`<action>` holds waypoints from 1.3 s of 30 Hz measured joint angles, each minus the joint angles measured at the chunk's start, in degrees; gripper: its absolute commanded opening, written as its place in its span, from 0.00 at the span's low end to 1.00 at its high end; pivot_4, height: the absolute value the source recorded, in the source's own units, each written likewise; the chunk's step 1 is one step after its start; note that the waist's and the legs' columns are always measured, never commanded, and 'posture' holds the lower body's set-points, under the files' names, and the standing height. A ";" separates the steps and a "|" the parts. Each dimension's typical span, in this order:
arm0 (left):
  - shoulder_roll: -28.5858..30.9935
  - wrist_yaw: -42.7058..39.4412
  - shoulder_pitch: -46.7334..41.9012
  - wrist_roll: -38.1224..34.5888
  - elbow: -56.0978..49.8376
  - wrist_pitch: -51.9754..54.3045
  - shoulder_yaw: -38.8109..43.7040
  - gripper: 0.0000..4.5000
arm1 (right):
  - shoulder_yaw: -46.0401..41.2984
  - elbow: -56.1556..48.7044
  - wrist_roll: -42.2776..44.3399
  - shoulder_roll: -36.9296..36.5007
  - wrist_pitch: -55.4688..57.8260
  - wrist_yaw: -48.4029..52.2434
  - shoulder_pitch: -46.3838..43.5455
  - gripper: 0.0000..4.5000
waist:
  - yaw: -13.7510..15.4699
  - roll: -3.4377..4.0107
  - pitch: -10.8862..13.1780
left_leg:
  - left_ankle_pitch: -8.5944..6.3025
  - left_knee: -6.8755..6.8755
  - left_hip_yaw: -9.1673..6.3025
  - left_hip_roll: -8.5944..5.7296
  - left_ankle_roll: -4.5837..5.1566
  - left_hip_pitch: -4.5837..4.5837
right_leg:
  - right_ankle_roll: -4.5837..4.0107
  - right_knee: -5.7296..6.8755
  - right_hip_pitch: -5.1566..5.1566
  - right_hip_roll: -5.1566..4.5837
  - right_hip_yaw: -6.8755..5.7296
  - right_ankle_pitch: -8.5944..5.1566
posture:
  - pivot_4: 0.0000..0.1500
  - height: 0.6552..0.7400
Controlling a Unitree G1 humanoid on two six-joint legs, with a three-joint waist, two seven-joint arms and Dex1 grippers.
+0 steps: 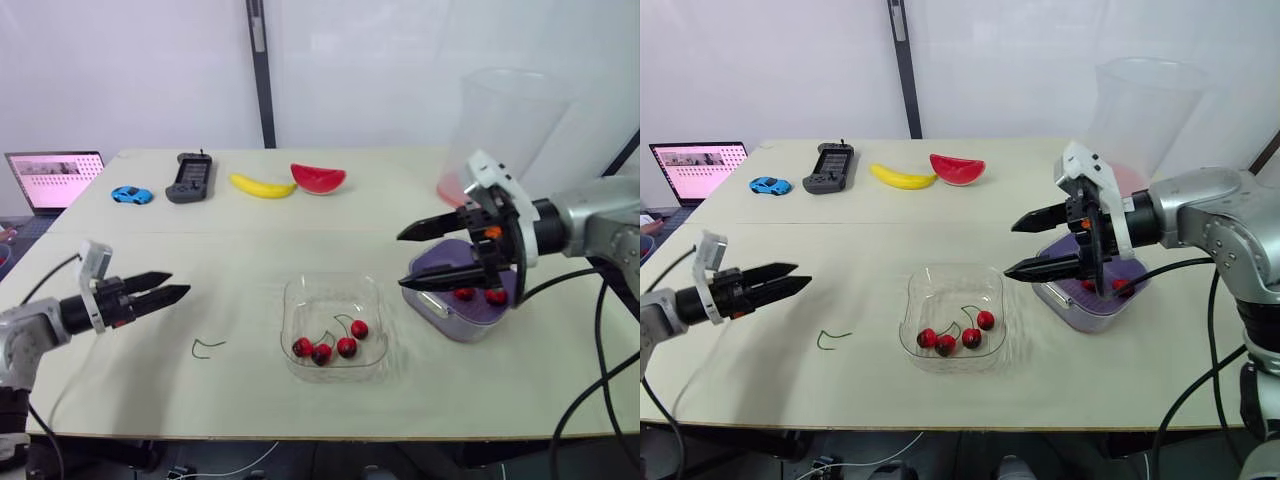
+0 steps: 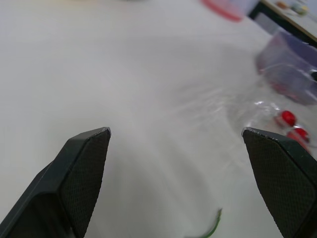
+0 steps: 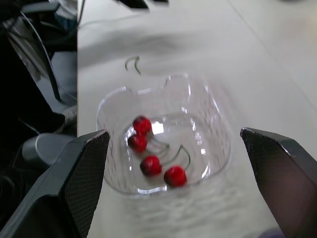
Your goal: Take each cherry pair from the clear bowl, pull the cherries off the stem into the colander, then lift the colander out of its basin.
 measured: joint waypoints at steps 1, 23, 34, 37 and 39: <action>0.16 -2.14 -0.16 -0.01 -3.08 -1.84 -0.86 0.99 | -0.39 -1.58 -0.09 -0.28 -0.55 -0.50 1.06 1.00 | -0.01 0.00 0.00 | 0.00 -0.01 -0.01 0.02 0.00 0.00 | 0.00 0.00 -0.01 0.03 0.00 0.00 | 1.00 0.98; 0.08 -3.41 1.60 -1.10 -17.81 -2.01 -7.79 0.99 | 26.35 -4.80 -3.41 13.21 27.69 -16.07 -21.13 1.00 | -0.39 0.04 0.03 | -0.01 -0.02 0.00 0.05 0.02 -0.03 | -0.08 0.06 -0.10 0.07 0.04 -0.04 | 1.00 0.98; 0.19 -1.13 5.45 -0.73 -21.01 -2.96 -6.80 1.00 | 46.54 -3.30 -16.00 17.16 20.15 -24.44 -21.06 0.94 | -0.59 0.04 0.03 | -0.01 -0.03 -0.02 0.05 0.02 -0.03 | -0.08 0.08 -0.15 0.08 0.03 -0.04 | 1.00 0.98; 0.39 -0.74 5.64 -0.09 -21.34 -3.07 -6.81 1.00 | 49.86 -2.46 -18.64 17.52 18.56 -23.92 -21.42 0.73 | -0.60 0.04 0.03 | -0.01 -0.03 -0.02 0.05 0.02 -0.03 | -0.08 0.08 -0.15 0.08 0.03 -0.04 | 1.00 0.98; 0.40 -0.20 6.10 -0.08 -21.92 -3.06 -6.80 1.00 | 52.19 -2.13 -20.10 18.27 17.34 -23.04 -21.43 0.63 | -0.60 0.04 0.03 | -0.01 -0.03 -0.02 0.05 0.02 -0.03 | -0.08 0.08 -0.15 0.08 0.03 -0.04 | 1.00 0.98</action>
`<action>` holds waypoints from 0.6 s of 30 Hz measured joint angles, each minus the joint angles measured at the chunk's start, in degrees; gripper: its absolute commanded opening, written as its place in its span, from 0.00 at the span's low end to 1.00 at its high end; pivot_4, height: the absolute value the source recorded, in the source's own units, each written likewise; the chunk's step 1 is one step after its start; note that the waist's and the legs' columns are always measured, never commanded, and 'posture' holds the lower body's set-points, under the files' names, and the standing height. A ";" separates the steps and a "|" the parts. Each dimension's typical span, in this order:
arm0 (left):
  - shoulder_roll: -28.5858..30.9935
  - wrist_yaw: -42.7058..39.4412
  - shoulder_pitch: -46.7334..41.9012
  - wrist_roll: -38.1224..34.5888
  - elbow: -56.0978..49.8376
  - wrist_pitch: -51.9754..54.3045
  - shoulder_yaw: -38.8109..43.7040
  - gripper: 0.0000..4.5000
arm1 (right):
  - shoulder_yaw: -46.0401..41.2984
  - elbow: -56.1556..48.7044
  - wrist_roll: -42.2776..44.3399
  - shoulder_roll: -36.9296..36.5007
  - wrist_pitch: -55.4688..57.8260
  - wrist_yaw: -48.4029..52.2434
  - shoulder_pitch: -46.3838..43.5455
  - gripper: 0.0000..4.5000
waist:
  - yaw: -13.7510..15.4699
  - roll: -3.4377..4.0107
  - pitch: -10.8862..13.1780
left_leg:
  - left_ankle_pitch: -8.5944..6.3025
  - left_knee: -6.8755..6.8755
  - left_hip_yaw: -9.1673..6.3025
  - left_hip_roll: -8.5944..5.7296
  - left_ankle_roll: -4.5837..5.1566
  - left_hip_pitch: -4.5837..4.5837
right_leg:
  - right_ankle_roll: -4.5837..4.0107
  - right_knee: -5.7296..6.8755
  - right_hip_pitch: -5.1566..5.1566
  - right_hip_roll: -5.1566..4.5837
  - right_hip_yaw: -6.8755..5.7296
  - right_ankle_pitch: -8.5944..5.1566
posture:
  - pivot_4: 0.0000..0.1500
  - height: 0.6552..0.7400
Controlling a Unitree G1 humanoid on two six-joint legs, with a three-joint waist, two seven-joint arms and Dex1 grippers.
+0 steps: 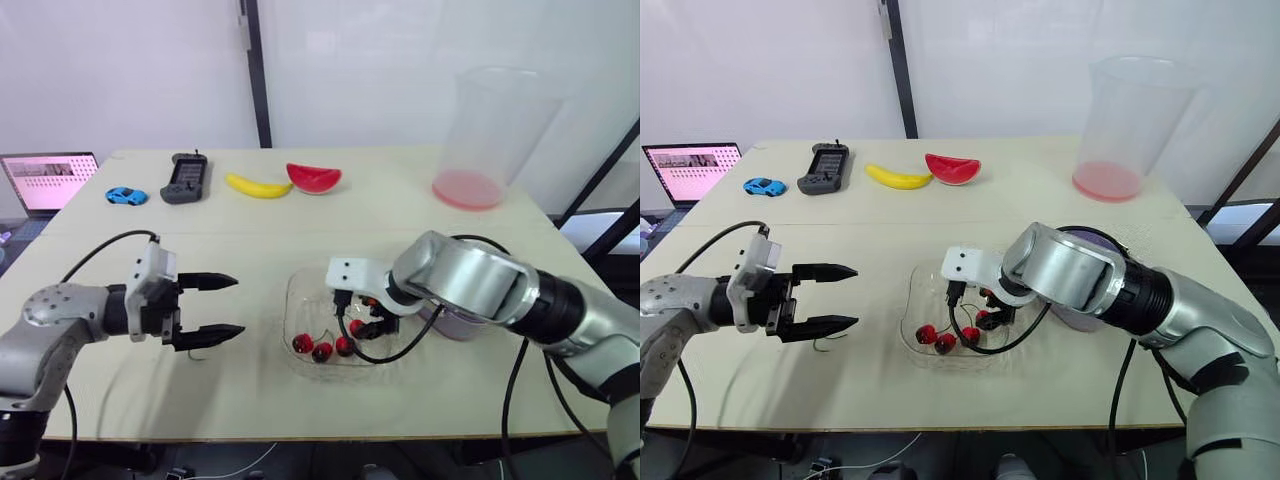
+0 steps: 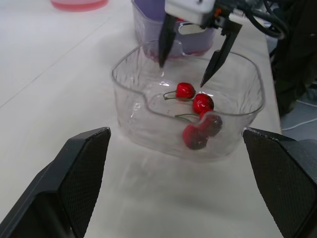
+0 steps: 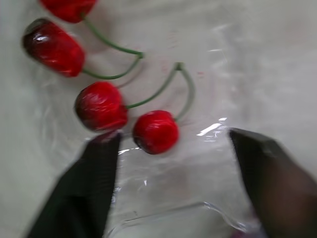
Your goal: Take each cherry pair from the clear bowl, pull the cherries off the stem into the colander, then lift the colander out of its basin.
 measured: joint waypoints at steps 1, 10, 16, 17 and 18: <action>0.00 0.19 0.30 0.00 -0.21 0.00 0.02 1.00 | 0.87 0.09 -0.65 0.32 -0.56 0.31 -0.02 0.63 | -0.01 0.00 0.00 | 0.00 0.00 0.00 0.00 0.00 0.00 | 0.00 0.01 0.00 0.00 0.00 0.00 | 1.00 0.98; 0.01 2.04 2.09 -0.05 -2.34 0.12 0.21 1.00 | 5.86 4.42 -6.81 0.67 -5.53 5.15 -1.84 0.63 | 0.03 0.00 0.00 | 0.00 0.00 -0.01 0.00 0.00 0.00 | 0.00 0.01 0.00 0.00 -0.01 0.00 | 1.00 0.98; 0.01 3.03 3.38 -0.13 -3.54 0.16 0.60 1.00 | 8.71 6.87 -10.35 2.01 -6.52 7.66 -1.86 0.63 | 0.00 0.00 0.00 | 0.00 0.00 -0.01 0.00 0.00 0.00 | 0.00 0.01 0.00 0.00 -0.01 0.00 | 1.00 0.98; 0.01 3.12 3.63 -0.13 -3.54 0.17 0.71 1.00 | 9.03 6.96 -10.81 2.27 -6.50 7.98 -1.86 0.63 | 0.01 0.00 0.00 | 0.00 0.00 -0.01 0.00 0.00 0.00 | 0.00 0.01 -0.01 0.00 -0.01 0.00 | 1.00 0.98; 0.01 3.26 3.89 -0.13 -3.53 0.16 0.83 1.00 | 9.05 7.12 -11.09 2.49 -6.49 8.25 -1.86 0.63 | 0.01 0.00 0.00 | 0.00 -0.01 -0.02 0.00 0.00 0.00 | 0.00 0.01 -0.01 0.00 -0.01 0.00 | 1.00 0.98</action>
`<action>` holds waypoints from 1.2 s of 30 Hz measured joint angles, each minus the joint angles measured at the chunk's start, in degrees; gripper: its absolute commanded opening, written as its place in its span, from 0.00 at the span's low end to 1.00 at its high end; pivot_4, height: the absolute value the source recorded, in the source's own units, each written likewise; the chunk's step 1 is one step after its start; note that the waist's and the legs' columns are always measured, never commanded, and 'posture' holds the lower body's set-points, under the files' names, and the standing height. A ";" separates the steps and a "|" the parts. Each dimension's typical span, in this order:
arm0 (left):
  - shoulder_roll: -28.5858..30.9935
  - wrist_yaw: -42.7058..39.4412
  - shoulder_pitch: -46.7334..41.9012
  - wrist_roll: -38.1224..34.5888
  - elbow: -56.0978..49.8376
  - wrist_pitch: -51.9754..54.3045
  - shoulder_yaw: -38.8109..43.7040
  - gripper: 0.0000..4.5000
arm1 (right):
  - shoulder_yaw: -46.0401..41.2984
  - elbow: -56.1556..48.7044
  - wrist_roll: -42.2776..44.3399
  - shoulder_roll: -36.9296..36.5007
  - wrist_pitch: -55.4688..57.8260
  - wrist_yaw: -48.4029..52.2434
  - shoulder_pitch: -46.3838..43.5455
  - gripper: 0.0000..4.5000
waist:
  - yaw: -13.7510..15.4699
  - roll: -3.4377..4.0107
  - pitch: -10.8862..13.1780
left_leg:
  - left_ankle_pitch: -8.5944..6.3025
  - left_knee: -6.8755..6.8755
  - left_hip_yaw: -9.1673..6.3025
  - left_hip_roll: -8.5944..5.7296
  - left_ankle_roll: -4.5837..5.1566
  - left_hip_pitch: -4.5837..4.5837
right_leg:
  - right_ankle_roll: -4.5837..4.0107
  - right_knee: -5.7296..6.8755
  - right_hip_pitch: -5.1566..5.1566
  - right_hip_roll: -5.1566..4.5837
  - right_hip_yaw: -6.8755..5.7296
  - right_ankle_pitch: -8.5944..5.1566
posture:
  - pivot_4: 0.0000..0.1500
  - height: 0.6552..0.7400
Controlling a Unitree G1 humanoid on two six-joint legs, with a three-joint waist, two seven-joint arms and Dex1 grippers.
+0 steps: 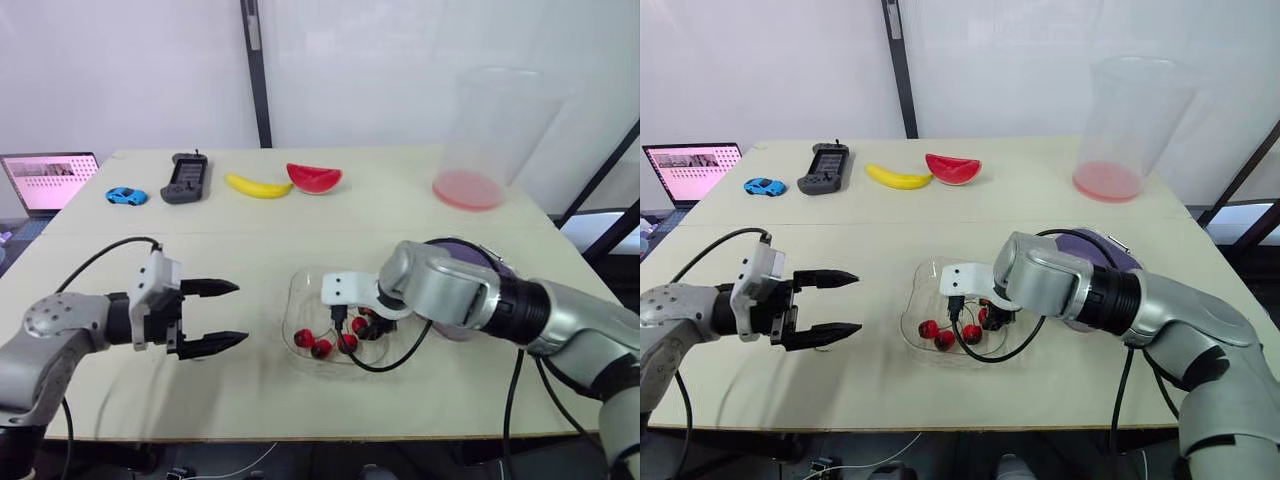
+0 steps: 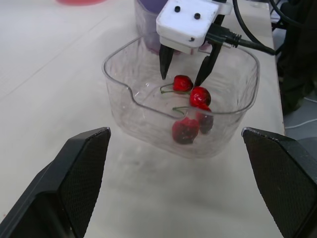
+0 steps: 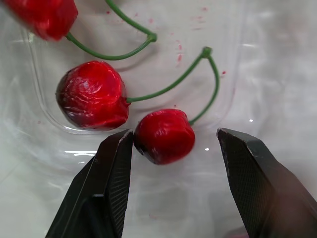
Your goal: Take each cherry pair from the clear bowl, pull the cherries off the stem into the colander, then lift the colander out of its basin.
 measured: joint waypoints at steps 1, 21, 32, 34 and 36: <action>0.00 0.21 0.09 0.00 0.01 -0.01 0.09 1.00 | 0.00 0.14 -0.29 0.24 -0.02 0.33 0.00 0.57 | 0.02 0.00 0.00 | 0.00 0.00 0.00 0.00 0.00 0.00 | 0.00 0.00 0.00 0.00 0.00 0.00 | 1.00 0.98; -3.38 4.05 -8.05 -6.33 3.45 5.24 1.08 1.00 | -19.35 -6.90 -4.65 -2.66 -22.93 4.38 5.68 0.17 | 0.20 -0.05 -0.03 | 0.00 0.02 -0.06 -0.01 0.01 0.01 | 0.00 -0.02 0.10 -0.02 -0.08 0.00 | 1.00 0.98; -14.88 16.64 -22.81 -12.32 8.87 10.23 1.56 1.00 | -35.43 -9.60 -9.97 11.11 -12.28 -15.02 15.51 0.17 | -0.04 -0.09 -0.04 | 0.04 0.06 -0.14 -0.02 -0.06 0.01 | 0.00 0.11 0.08 0.01 -0.09 0.01 | 1.00 0.98; -17.37 19.08 -23.97 -11.95 8.86 9.98 1.06 1.00 | -38.85 -9.90 -10.33 16.15 -7.90 -19.74 16.54 0.17 | -0.01 -0.08 -0.04 | 0.05 0.05 -0.15 -0.03 -0.10 0.02 | 0.00 0.13 0.09 0.00 -0.09 0.01 | 1.00 0.98; -19.72 21.46 -24.70 -11.05 8.93 9.82 -0.04 1.00 | -42.16 -10.63 -10.88 20.49 -4.24 -23.97 17.65 0.17 | 0.08 -0.08 -0.05 | 0.07 0.04 -0.16 -0.04 -0.13 0.01 | 0.00 0.14 0.09 0.00 -0.09 0.01 | 1.00 0.98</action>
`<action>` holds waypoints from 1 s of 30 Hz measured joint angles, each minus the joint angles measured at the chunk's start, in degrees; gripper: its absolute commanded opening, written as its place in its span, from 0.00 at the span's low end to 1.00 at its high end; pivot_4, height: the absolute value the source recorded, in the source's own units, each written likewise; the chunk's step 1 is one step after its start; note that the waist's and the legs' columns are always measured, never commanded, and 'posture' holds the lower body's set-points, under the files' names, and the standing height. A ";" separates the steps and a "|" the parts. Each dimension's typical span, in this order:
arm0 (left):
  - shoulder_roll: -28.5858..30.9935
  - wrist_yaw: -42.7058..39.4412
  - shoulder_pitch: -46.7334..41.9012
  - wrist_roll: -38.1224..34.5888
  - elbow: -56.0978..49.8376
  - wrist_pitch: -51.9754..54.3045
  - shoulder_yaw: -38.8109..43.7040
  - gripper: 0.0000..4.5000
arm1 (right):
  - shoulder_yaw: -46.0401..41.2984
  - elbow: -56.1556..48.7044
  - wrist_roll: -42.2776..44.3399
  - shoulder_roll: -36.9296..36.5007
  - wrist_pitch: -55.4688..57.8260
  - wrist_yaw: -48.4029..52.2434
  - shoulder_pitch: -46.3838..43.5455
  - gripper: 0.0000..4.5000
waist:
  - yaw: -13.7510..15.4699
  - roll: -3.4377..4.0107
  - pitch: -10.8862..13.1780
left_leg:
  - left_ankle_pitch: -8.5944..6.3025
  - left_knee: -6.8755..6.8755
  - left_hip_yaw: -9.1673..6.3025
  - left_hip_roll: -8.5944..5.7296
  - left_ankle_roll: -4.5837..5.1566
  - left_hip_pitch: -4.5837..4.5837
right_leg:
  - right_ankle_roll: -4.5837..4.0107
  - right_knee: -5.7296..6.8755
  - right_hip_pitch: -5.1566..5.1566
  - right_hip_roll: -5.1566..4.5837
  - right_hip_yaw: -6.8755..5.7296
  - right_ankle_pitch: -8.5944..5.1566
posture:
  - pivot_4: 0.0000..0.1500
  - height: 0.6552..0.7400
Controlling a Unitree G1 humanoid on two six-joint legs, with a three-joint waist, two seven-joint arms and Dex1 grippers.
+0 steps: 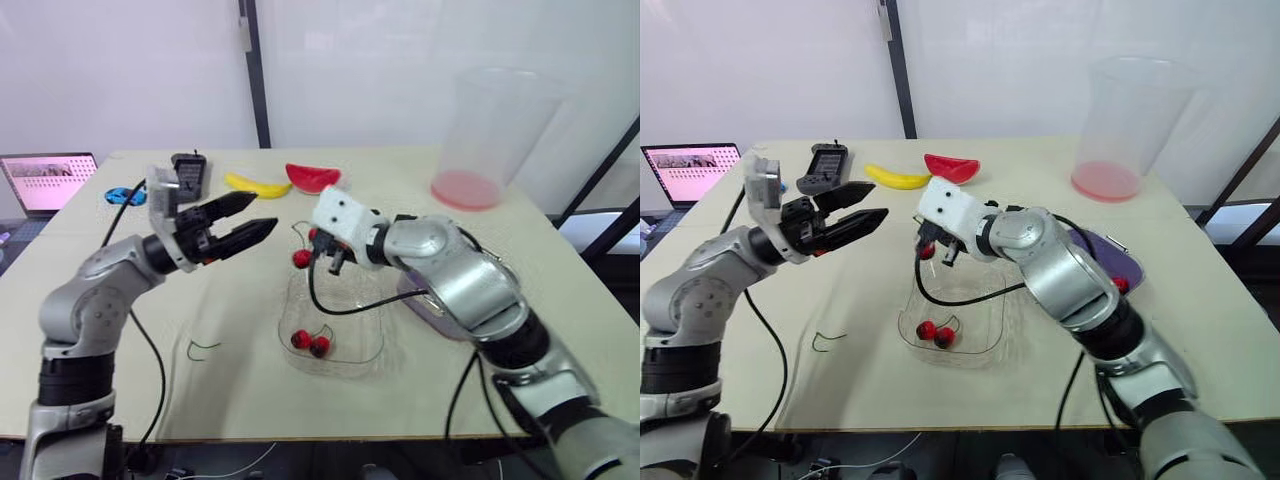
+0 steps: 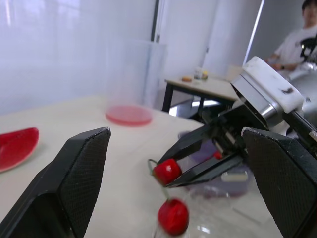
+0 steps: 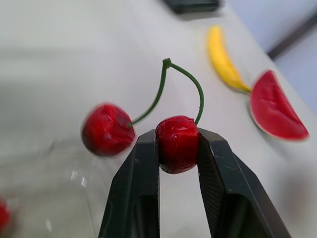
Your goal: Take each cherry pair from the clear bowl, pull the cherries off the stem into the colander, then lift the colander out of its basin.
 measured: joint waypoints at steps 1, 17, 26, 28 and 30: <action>-1.24 1.10 -0.42 0.29 0.21 -0.13 -0.56 1.00 | -1.99 -0.22 -0.12 2.61 1.78 -2.22 0.70 0.17 | 0.07 0.00 0.00 | 0.02 0.00 -0.02 -0.02 -0.03 0.00 | 0.00 0.00 0.01 -0.01 -0.01 0.00 | 1.00 0.98; -6.30 7.40 -8.03 4.85 7.12 1.61 -4.73 1.00 | -8.56 -5.25 0.51 13.46 7.88 -14.17 3.26 0.17 | -1.27 0.00 -0.01 | 0.06 -0.07 -0.08 -0.04 -0.11 0.00 | 0.00 0.01 0.00 -0.01 -0.04 0.00 | 1.00 0.98; -10.37 10.30 -11.89 5.05 10.01 2.94 -5.07 0.80 | -7.48 -6.06 2.21 13.26 5.93 -14.43 3.29 0.16 | -1.37 0.00 -0.01 | 0.06 -0.09 -0.13 -0.06 -0.11 0.00 | 0.00 0.00 0.02 -0.02 -0.06 0.00 | 1.00 0.98; -10.86 10.64 -12.41 5.04 10.15 2.93 -5.07 0.60 | -7.40 -6.28 2.33 13.17 5.82 -14.45 3.29 0.16 | -1.45 0.00 -0.01 | 0.06 -0.09 -0.13 -0.06 -0.11 0.00 | 0.00 0.00 0.01 -0.01 -0.07 0.00 | 1.00 0.98; -10.94 10.74 -12.40 5.08 10.72 2.93 -5.07 0.37 | -7.41 -6.32 2.36 12.80 5.81 -14.50 3.29 0.16 | -1.48 0.00 -0.01 | 0.06 -0.10 -0.14 -0.05 -0.11 0.00 | 0.00 0.00 0.00 0.00 -0.07 0.00 | 1.00 0.98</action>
